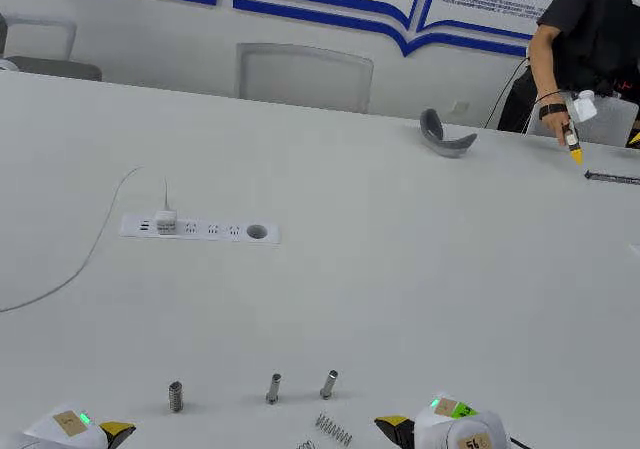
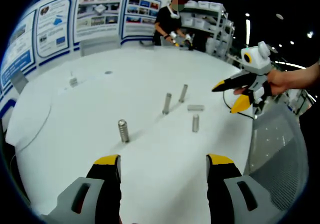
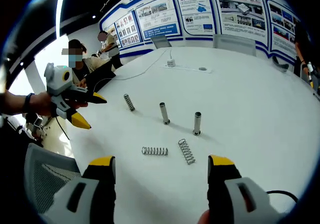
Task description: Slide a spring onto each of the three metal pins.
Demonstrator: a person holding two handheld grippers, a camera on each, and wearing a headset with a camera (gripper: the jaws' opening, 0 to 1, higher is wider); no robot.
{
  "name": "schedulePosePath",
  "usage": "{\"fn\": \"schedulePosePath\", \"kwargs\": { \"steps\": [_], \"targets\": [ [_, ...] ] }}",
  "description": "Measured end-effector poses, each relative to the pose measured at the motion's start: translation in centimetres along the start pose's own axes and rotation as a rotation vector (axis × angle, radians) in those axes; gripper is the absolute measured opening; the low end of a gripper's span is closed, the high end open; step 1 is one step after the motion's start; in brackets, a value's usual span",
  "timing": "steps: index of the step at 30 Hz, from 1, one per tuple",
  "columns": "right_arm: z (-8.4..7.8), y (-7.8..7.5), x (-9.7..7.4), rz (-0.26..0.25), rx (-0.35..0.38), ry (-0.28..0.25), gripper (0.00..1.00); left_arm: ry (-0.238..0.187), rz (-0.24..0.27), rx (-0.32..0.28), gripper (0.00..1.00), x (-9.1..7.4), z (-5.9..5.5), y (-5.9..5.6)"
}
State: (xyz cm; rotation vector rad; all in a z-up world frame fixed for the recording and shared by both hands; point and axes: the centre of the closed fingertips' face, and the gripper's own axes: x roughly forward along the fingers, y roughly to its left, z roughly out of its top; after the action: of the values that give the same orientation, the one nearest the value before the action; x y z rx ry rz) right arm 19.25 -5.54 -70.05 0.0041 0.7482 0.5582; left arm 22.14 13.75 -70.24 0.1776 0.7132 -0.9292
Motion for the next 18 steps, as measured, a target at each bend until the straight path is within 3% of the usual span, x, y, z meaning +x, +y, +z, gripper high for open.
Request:
{"fn": "schedulePosePath", "kwargs": {
  "steps": [12,18],
  "targets": [
    [-0.6,-0.6,-0.8,-0.002,0.014,-0.002,0.79,0.01,-0.014,0.011,0.73,0.6,0.2,-1.4],
    [-0.8,-0.8,-1.1,-0.005,0.02,-0.002,0.79,0.022,-0.04,0.042,0.73,1.3,0.4,-2.8]
  ]
}}
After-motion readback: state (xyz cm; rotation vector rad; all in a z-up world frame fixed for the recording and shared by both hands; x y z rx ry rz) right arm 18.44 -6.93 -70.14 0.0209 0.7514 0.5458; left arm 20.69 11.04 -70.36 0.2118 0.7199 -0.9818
